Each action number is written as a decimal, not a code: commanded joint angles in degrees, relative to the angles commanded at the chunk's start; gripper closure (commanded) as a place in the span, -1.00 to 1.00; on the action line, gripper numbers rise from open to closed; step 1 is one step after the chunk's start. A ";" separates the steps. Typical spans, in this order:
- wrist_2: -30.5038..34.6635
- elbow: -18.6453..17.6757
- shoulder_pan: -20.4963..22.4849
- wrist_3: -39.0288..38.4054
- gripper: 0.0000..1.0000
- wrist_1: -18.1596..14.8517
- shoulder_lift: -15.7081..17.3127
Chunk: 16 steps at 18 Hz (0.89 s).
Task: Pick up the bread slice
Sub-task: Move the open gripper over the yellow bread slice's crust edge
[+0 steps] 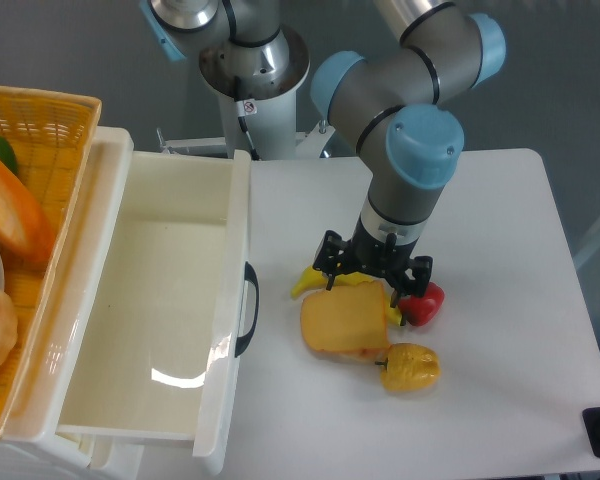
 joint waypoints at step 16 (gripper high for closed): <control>-0.09 0.35 4.56 0.26 -1.00 3.78 -6.86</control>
